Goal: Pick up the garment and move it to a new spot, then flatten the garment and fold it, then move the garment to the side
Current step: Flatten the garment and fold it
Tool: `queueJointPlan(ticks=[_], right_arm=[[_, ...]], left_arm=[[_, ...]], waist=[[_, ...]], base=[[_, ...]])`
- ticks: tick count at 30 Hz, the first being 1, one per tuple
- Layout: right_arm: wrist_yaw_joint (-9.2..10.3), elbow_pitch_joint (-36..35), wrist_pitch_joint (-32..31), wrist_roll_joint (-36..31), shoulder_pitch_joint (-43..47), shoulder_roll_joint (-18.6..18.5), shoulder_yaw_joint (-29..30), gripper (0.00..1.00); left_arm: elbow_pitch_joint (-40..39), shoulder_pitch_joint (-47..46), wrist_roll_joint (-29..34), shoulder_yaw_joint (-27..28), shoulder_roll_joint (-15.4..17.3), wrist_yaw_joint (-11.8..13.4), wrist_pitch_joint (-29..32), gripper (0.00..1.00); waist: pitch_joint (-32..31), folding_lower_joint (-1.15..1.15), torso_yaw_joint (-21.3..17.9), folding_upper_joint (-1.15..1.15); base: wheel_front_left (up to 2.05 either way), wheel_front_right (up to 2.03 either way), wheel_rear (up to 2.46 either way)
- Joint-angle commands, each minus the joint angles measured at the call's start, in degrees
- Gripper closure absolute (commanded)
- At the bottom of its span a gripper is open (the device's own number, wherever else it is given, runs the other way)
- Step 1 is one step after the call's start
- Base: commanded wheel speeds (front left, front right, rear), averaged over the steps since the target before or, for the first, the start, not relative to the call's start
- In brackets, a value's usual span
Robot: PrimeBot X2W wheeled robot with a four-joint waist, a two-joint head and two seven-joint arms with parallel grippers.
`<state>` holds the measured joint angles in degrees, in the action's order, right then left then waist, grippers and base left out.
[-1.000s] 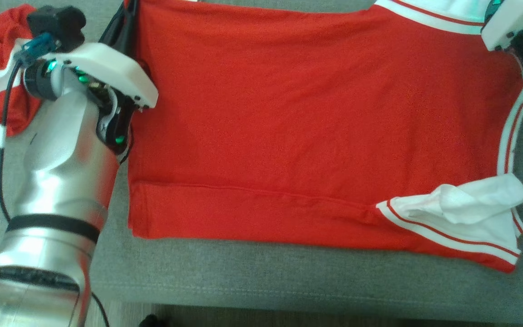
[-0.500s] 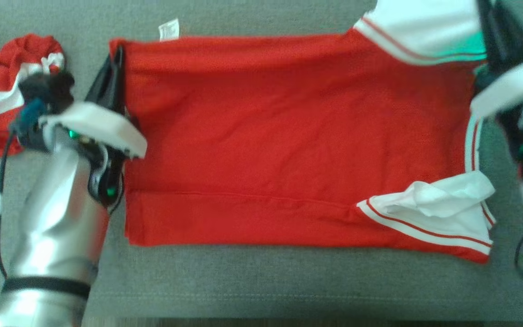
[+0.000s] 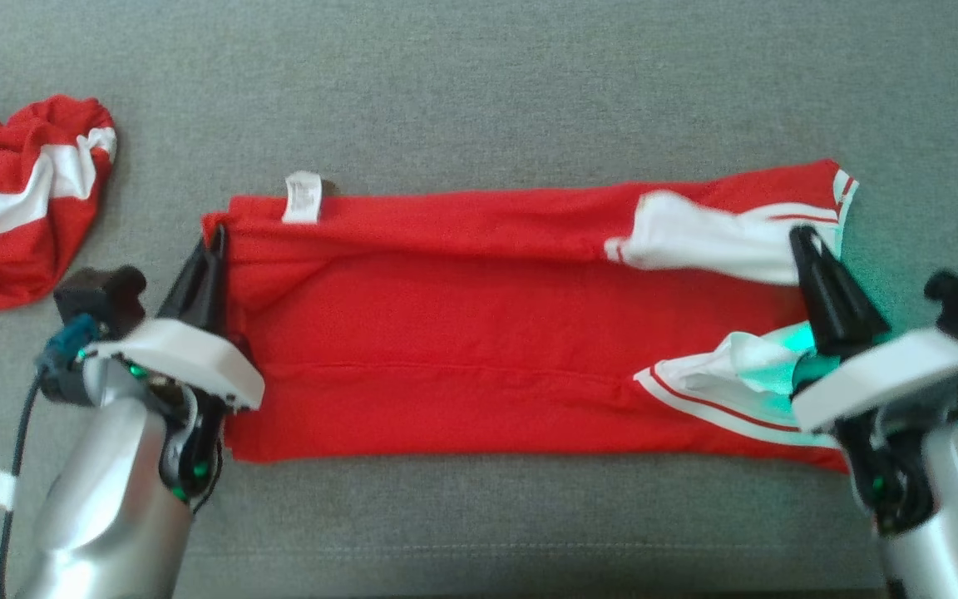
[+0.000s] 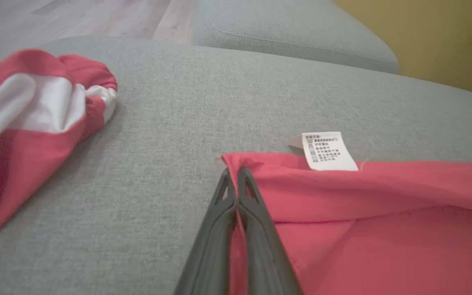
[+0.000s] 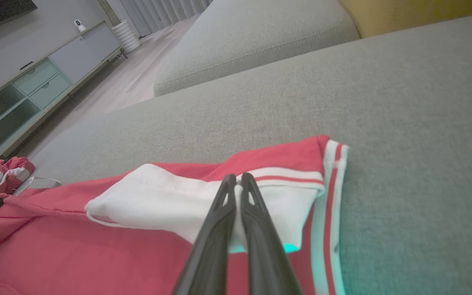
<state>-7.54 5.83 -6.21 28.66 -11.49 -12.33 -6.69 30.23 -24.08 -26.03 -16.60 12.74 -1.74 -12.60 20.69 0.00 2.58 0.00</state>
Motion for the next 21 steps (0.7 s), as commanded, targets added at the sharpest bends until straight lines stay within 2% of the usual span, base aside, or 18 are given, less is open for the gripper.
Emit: queueJointPlan(ticks=[1,13,14,15,16,17,18,21], right_arm=[[0.05,-2.97,0.68,-0.75,1.73,0.57,-0.13,1.00],[0.05,-7.25,0.04,-2.95,10.58,5.10,1.95,1.00],[0.05,-7.27,-0.12,-3.09,11.16,5.30,2.09,1.00],[0.05,-7.21,-0.42,-3.33,11.71,5.42,2.15,1.00],[0.05,-7.26,-0.48,-3.60,12.15,5.50,2.17,0.55],[0.05,-7.39,-0.41,-3.79,12.55,5.61,2.13,0.08],[0.05,-7.62,-0.30,-4.08,12.94,5.71,2.10,0.00],[0.05,-9.11,0.90,-5.74,13.86,5.96,2.29,0.00]], left_arm=[[-2.47,0.25,0.30,1.39,2.61,0.57,0.14,1.00],[-7.09,6.43,-0.59,0.78,3.46,2.40,2.96,1.00],[-7.10,6.84,-0.84,0.71,3.43,2.42,3.40,0.78],[-7.12,7.18,-0.99,0.69,3.42,2.53,3.62,0.37],[-7.06,7.53,-0.97,0.69,3.47,2.78,3.65,0.00],[-6.99,7.95,-1.08,0.69,3.45,2.92,3.64,0.00],[-7.06,8.36,-1.21,0.87,3.39,3.19,3.30,0.00],[-7.64,9.59,-0.88,1.61,3.25,4.80,1.40,0.00]], waist=[[-0.26,0.00,0.00,0.00],[-1.15,0.00,-0.59,0.00],[-1.23,0.00,-0.59,0.00],[-1.31,0.00,-0.61,0.00],[-1.47,0.00,-0.66,0.00],[-1.68,0.00,-0.77,0.00],[-1.84,0.00,-0.89,0.00],[-2.50,0.00,-1.20,0.00]], base=[[0.00,0.00,0.00],[0.00,0.00,0.00],[0.00,0.00,0.00],[0.00,0.00,0.00],[0.00,0.00,0.00],[0.00,0.00,0.00],[0.00,0.00,0.00],[0.00,0.00,0.00]])
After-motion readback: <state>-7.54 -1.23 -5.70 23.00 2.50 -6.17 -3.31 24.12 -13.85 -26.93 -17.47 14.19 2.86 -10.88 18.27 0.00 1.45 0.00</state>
